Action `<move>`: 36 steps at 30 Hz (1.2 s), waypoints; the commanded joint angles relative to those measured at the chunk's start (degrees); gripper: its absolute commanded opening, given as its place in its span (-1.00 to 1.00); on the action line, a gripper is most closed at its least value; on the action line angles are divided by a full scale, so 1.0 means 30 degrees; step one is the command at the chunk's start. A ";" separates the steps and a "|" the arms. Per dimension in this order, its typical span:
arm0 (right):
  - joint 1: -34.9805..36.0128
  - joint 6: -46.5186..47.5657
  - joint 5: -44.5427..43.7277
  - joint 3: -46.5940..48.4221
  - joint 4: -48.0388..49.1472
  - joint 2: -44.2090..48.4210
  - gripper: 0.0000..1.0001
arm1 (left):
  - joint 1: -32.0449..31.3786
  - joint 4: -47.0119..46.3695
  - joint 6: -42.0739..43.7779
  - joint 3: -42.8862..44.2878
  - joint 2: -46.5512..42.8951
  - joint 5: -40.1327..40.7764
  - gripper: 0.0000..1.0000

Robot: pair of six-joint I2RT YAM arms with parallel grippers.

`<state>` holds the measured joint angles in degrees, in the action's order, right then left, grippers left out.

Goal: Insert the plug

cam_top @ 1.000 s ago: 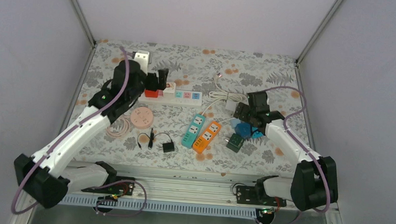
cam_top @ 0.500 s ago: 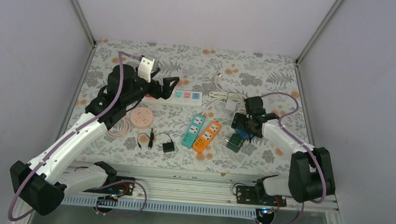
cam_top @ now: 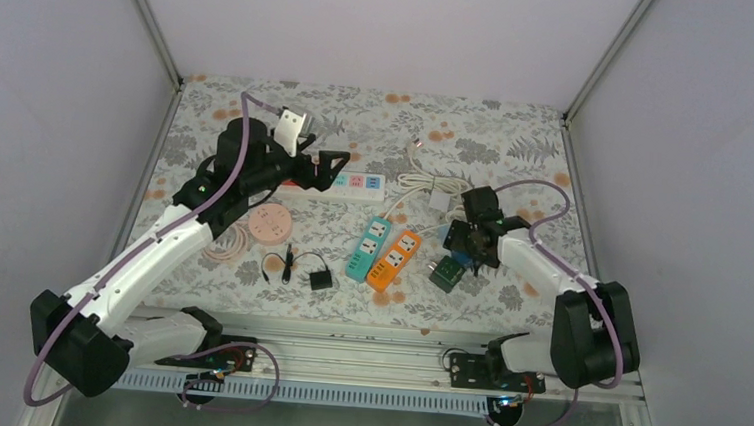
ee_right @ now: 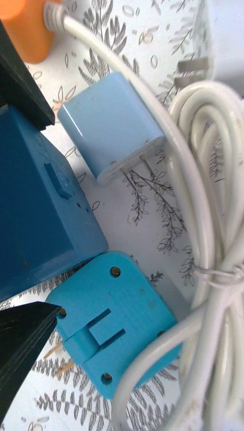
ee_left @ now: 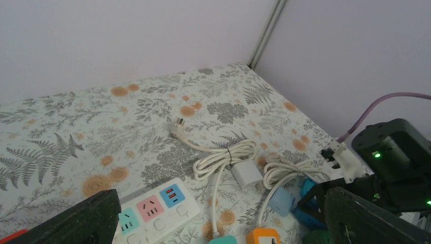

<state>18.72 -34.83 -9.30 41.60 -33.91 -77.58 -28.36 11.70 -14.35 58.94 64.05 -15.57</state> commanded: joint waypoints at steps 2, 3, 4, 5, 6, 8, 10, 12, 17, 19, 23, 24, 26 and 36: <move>0.0179 0.0042 -0.0913 0.1532 -0.0288 0.2106 0.23 | 0.0034 -0.0256 -0.0139 0.0402 0.0354 -0.0018 1.00; 0.0198 0.0441 -0.0580 0.1779 -0.0121 0.2519 0.23 | 0.0036 -0.0384 -0.0139 0.0321 0.0406 0.0061 1.00; 0.0226 0.0839 -0.0041 0.2084 0.0105 0.2940 0.24 | 0.0047 -0.0536 -0.0139 0.0260 0.0434 0.0141 1.00; 0.0208 0.1328 0.0657 0.2364 0.0514 0.3398 0.24 | 0.0049 -0.0687 -0.0161 0.0183 0.0463 0.0282 1.00; 0.0202 0.1821 0.1637 0.2626 0.1016 0.3698 0.25 | 0.0045 -0.0878 -0.0233 0.0136 0.0584 0.0337 1.00; 0.0207 0.2559 0.3545 0.3045 0.2211 0.4067 0.25 | 0.0062 -0.1211 -0.0492 0.0094 0.0825 0.0333 1.00; 0.0290 0.2889 0.5211 0.3222 0.3988 0.4291 0.25 | 0.0071 -0.1720 -0.1095 0.0046 0.1141 0.0035 1.00; 0.0411 0.3120 0.7189 0.3183 0.5818 0.4355 0.26 | 0.0084 -0.2598 -0.1613 -0.0308 0.1218 -0.0517 1.00; 0.1104 0.2997 1.1972 0.3022 1.0318 0.3987 0.27 | 0.0074 -0.4030 -0.2392 -0.1351 0.0993 -0.1259 1.00; 0.1241 0.3137 1.4159 0.3055 1.1749 0.3561 0.29 | 0.0078 -0.4029 -0.2651 -0.1317 0.0910 -0.1553 1.00; 0.1638 0.3397 1.7807 0.3157 1.4043 0.2939 0.30 | 0.0078 -0.4201 -0.2813 -0.1140 0.0535 -0.2573 1.00; 0.1728 0.3391 1.7990 0.3190 1.4422 0.2901 0.30 | 0.0078 -0.4170 -0.2755 -0.1085 0.0380 -0.2650 1.00; 0.1808 0.3096 1.7492 0.3464 1.4829 0.2779 0.30 | 0.0078 -0.4272 -0.2500 -0.1229 0.0153 -0.2758 1.00; 0.2638 -0.3739 1.4405 0.3983 1.8533 0.1525 0.26 | -0.0250 -0.8560 -0.1777 -0.3670 0.0191 -0.3148 1.00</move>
<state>24.82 -35.22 36.42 51.44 12.05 -71.22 -28.45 -6.52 -21.34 49.39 64.01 -23.94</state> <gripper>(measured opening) 0.834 0.999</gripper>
